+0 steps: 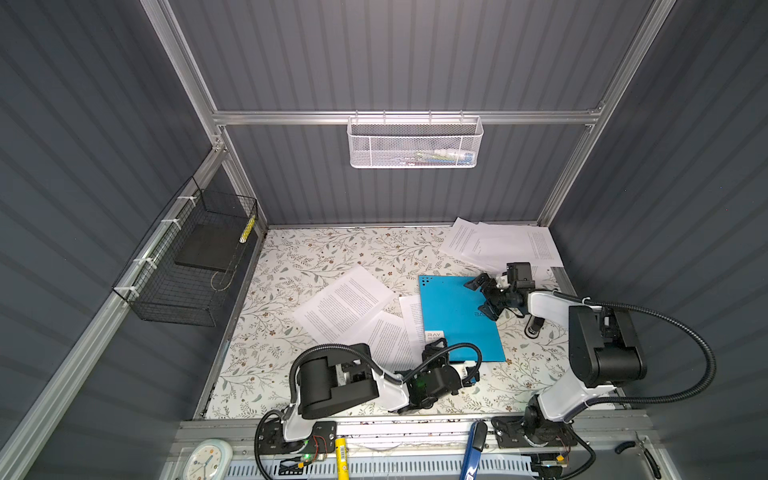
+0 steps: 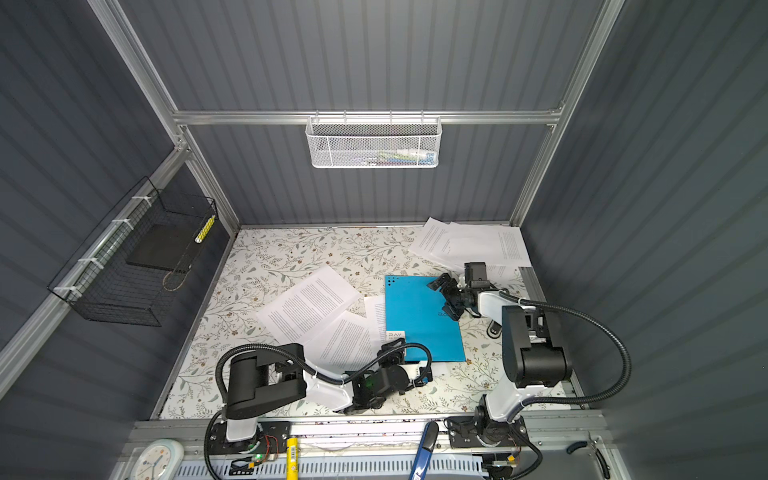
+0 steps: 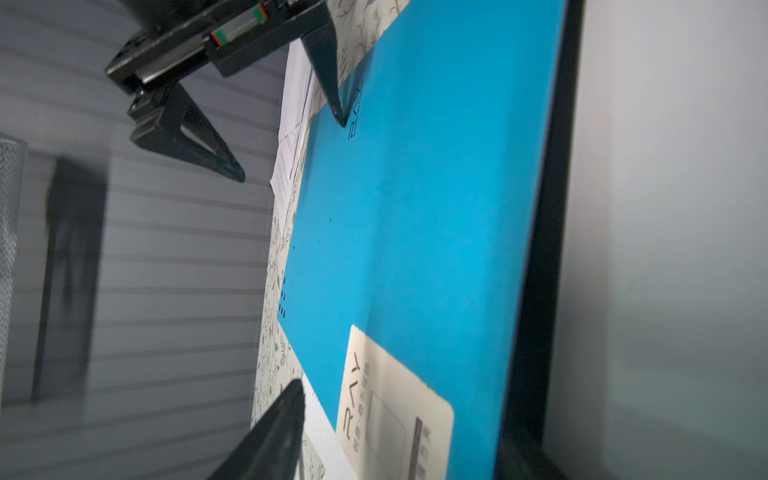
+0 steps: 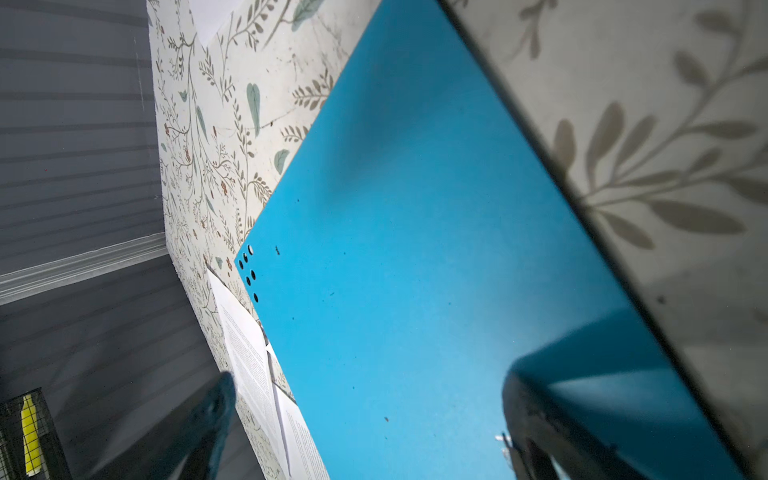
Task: Put the files into the folder
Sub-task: 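Lift the folder cover with the left gripper and flip it open away from the robot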
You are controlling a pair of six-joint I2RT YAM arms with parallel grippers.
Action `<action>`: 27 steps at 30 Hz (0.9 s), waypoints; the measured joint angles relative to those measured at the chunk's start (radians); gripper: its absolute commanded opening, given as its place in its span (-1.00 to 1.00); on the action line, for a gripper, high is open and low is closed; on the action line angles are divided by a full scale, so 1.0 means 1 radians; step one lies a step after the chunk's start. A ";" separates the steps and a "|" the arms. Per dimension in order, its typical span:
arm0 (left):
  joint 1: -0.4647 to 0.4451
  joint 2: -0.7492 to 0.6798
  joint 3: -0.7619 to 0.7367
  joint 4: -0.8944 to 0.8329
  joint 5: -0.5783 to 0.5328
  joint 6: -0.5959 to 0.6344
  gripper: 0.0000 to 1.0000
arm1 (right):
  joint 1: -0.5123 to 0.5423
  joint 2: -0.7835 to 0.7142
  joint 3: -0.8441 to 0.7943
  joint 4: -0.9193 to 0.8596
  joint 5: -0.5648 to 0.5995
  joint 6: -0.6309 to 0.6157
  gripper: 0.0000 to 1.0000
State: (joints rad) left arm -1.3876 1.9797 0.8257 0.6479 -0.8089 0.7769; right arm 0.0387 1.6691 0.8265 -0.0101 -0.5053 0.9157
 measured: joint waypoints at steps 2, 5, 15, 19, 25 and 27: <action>-0.001 0.013 0.017 -0.019 0.000 -0.008 -0.30 | 0.005 0.001 0.000 0.004 -0.004 0.000 0.98; -0.001 0.031 0.040 -0.055 -0.001 -0.038 -0.75 | 0.010 0.000 0.000 0.011 -0.009 0.000 0.98; -0.001 0.039 0.136 -0.163 -0.146 -0.223 -1.00 | 0.049 -0.181 0.127 -0.122 -0.029 -0.113 0.98; 0.006 0.029 0.156 -0.230 -0.238 -0.325 -1.00 | 0.111 -0.328 0.273 -0.192 0.024 -0.198 0.98; 0.076 -0.048 0.226 -0.366 -0.275 -0.520 -1.00 | 0.133 -0.512 0.310 -0.255 0.138 -0.248 0.98; 0.109 -0.113 0.219 -0.381 -0.266 -0.582 -1.00 | 0.132 -0.542 0.300 -0.265 0.171 -0.254 0.98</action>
State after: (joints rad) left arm -1.2785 1.8668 1.0443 0.2668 -1.0744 0.1947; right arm 0.1711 1.1271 1.1267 -0.2752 -0.3347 0.6621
